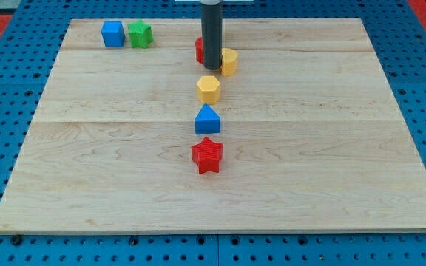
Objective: Slide the red circle along with the green circle a bit left
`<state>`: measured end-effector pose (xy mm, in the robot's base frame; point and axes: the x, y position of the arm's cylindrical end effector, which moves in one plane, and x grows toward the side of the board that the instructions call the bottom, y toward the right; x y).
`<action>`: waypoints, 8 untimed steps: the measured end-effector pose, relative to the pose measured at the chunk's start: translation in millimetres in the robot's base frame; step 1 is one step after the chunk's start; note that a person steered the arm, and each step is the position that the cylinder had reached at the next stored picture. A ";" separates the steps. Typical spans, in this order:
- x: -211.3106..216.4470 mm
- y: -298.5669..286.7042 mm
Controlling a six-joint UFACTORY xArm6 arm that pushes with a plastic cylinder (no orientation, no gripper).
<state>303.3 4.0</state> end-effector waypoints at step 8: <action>-75.2 -8.2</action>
<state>228.0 -4.3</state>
